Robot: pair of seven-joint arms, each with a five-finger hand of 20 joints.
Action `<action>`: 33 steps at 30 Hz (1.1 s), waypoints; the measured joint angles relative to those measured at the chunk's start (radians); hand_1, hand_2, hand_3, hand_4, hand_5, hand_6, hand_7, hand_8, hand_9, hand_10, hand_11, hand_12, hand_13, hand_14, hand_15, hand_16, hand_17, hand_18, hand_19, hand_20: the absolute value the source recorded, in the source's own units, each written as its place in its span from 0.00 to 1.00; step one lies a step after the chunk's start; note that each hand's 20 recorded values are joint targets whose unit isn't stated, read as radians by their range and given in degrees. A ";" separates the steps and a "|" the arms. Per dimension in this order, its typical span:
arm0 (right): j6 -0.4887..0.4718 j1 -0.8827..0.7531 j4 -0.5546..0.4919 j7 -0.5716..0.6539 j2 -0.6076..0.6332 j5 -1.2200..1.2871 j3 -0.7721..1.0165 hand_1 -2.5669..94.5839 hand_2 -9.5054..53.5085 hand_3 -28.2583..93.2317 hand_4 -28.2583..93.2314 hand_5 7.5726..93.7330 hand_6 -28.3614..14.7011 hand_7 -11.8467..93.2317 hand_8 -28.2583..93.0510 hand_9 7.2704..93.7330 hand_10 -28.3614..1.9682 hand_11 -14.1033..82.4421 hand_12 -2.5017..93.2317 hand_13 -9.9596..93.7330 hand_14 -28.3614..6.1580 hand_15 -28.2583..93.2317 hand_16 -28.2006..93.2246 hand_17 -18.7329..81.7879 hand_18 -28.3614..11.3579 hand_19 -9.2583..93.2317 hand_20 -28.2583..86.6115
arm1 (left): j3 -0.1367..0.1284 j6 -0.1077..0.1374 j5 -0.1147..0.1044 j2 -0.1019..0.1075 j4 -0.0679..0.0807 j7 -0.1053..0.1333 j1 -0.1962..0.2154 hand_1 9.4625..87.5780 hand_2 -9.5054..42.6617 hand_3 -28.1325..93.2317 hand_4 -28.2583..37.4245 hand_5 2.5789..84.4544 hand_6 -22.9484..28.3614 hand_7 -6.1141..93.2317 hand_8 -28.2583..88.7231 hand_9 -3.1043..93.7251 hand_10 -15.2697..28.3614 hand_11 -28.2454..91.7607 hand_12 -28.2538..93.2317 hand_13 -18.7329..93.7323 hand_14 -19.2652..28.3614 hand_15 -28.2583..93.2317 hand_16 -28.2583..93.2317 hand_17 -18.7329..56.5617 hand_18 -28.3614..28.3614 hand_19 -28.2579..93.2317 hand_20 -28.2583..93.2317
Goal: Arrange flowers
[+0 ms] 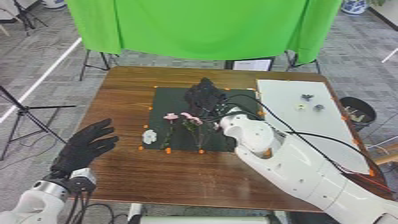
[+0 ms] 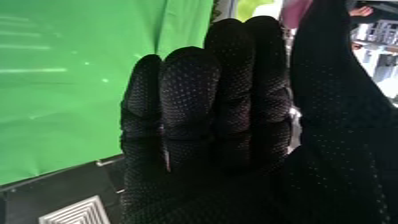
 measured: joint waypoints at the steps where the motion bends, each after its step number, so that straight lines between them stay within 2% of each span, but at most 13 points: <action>1: 0.000 0.000 -0.001 0.000 0.000 0.004 0.000 0.39 0.00 0.87 0.00 0.61 0.75 0.65 0.26 0.78 0.70 0.60 0.36 0.76 0.68 0.80 0.47 0.44 0.31 0.78 0.61 | 0.000 0.000 0.000 0.000 0.000 0.000 0.000 0.21 0.14 0.83 0.00 0.34 0.56 0.29 0.14 0.30 0.66 0.48 0.35 0.37 0.78 0.58 0.19 0.15 0.89 0.62 0.28; 6: -0.005 -0.006 -0.017 -0.004 0.000 0.018 0.009 0.30 0.00 0.91 0.00 0.63 0.76 0.59 0.23 0.77 0.69 0.61 0.35 0.75 0.67 0.80 0.47 0.43 0.31 0.78 0.62 | 0.003 0.000 0.000 0.001 0.001 0.002 -0.001 0.21 0.14 0.83 0.00 0.34 0.56 0.28 0.14 0.30 0.66 0.48 0.35 0.37 0.78 0.58 0.19 0.15 0.89 0.62 0.28; 7: -0.007 -0.008 -0.022 -0.006 0.001 0.025 0.014 0.28 0.00 0.92 0.00 0.64 0.76 0.60 0.12 0.77 0.68 0.61 0.35 0.75 0.66 0.81 0.47 0.43 0.30 0.78 0.62 | 0.004 0.000 0.000 0.002 0.001 0.003 -0.001 0.21 0.14 0.83 0.00 0.34 0.56 0.28 0.14 0.30 0.65 0.48 0.35 0.37 0.78 0.58 0.19 0.15 0.89 0.62 0.28; 8: -0.009 -0.011 -0.027 -0.009 0.002 0.035 0.018 0.26 0.00 0.92 0.00 0.64 0.76 0.60 0.09 0.77 0.68 0.61 0.35 0.75 0.66 0.81 0.47 0.43 0.30 0.78 0.62 | 0.004 0.000 -0.001 0.003 0.001 0.003 -0.001 0.21 0.14 0.83 0.00 0.34 0.56 0.28 0.14 0.30 0.66 0.48 0.35 0.37 0.78 0.58 0.19 0.15 0.89 0.62 0.28; 14: -0.028 -0.033 -0.066 -0.023 0.007 0.106 0.058 0.21 0.03 0.91 0.00 0.64 0.74 0.60 0.08 0.76 0.65 0.61 0.35 0.73 0.63 0.81 0.47 0.42 0.29 0.78 0.62 | 0.002 0.000 -0.001 0.004 0.001 0.002 0.000 0.21 0.14 0.82 0.00 0.34 0.56 0.28 0.14 0.30 0.65 0.48 0.35 0.37 0.78 0.58 0.19 0.15 0.89 0.62 0.28; 19: -0.052 -0.065 -0.119 -0.008 0.015 0.123 0.115 0.24 0.04 0.93 0.00 0.59 0.74 0.60 0.07 0.70 0.64 0.61 0.35 0.70 0.62 0.82 0.47 0.42 0.28 0.78 0.62 | 0.002 0.000 -0.001 0.003 0.001 0.002 0.000 0.21 0.14 0.82 0.00 0.34 0.56 0.29 0.14 0.30 0.65 0.48 0.35 0.37 0.78 0.58 0.19 0.15 0.89 0.62 0.28; 23: -0.067 -0.091 -0.177 0.041 0.043 0.121 0.161 0.25 0.04 0.94 0.00 0.52 0.71 0.60 0.07 0.60 0.60 0.61 0.34 0.65 0.61 0.81 0.45 0.40 0.27 0.77 0.62 | 0.001 0.000 -0.001 0.002 0.001 0.002 0.002 0.21 0.14 0.83 0.00 0.34 0.56 0.29 0.14 0.30 0.65 0.48 0.35 0.37 0.78 0.58 0.19 0.15 0.89 0.62 0.28; 29: -0.095 -0.118 -0.207 0.113 0.133 0.127 0.247 0.25 0.02 0.96 0.00 0.33 0.63 0.58 0.06 0.39 0.52 0.56 0.31 0.53 0.56 0.82 0.42 0.37 0.26 0.77 0.61 | -0.008 0.001 -0.001 0.001 -0.001 0.005 0.016 0.21 0.14 0.83 0.00 0.34 0.56 0.29 0.14 0.30 0.65 0.48 0.35 0.37 0.78 0.58 0.19 0.15 0.89 0.62 0.28; 33: -0.189 -0.132 -0.218 0.206 0.227 0.123 0.287 0.23 0.00 0.96 0.00 0.23 0.58 0.55 0.07 0.30 0.48 0.50 0.30 0.48 0.52 0.82 0.38 0.35 0.25 0.77 0.61 | -0.012 0.001 -0.001 -0.001 -0.001 0.007 0.022 0.21 0.14 0.83 0.00 0.34 0.56 0.28 0.14 0.30 0.65 0.48 0.35 0.37 0.78 0.58 0.19 0.15 0.89 0.62 0.28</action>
